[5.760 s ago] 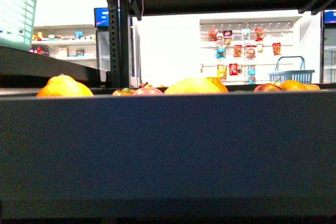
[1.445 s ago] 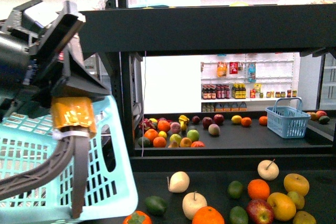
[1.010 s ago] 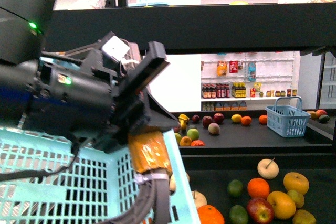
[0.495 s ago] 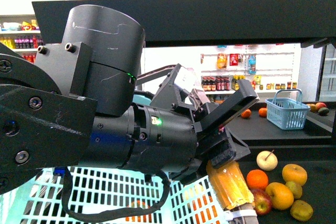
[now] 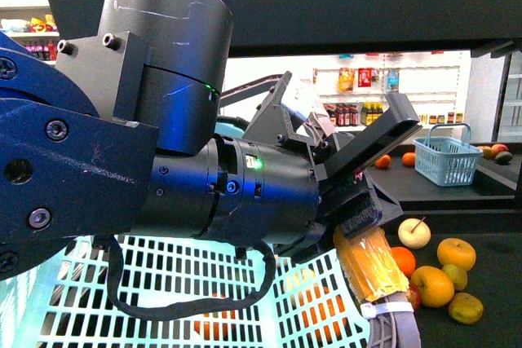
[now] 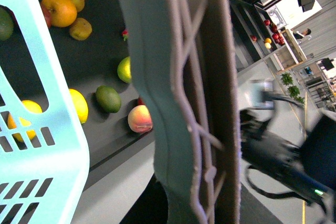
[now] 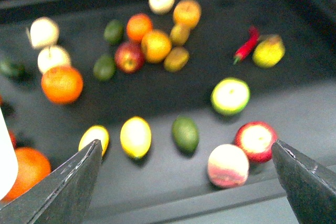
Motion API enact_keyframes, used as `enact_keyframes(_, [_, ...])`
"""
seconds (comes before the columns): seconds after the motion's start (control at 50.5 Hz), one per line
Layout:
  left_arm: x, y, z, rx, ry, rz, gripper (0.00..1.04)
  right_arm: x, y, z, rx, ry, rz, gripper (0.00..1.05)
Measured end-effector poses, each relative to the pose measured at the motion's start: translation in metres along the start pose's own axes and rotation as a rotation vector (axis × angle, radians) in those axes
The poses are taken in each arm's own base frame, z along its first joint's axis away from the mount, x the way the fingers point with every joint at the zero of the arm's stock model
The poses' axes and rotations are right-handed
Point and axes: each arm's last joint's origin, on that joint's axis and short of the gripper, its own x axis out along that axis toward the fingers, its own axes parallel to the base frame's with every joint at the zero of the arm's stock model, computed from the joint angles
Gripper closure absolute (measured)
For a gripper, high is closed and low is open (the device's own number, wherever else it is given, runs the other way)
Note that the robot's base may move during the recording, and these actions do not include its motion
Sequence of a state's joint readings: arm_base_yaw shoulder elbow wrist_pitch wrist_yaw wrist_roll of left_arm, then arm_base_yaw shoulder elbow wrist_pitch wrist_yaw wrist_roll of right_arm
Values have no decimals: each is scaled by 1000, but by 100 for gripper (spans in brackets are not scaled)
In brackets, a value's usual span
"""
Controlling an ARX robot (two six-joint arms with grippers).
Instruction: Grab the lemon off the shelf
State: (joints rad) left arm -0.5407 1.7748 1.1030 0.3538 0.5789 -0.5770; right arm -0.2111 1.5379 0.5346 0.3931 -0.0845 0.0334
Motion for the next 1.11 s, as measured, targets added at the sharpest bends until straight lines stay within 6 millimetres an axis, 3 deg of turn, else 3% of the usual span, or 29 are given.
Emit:
enact_keyframes(0.099, [0,0,0,-1,2,-1,96,45,6,-13,-38,136,43,8])
enact_keyframes(0.416, [0,0,0,-2,1,1,96,151,33,-51,-161,345,85,8])
enact_keyframes(0.633, [0,0,0,-2,2,-1,96,188,37,-63,-219,368,52,8])
enact_keyframes(1.108, [0,0,0,-2,2,0,96,231,46,-67,-245,375,26,8])
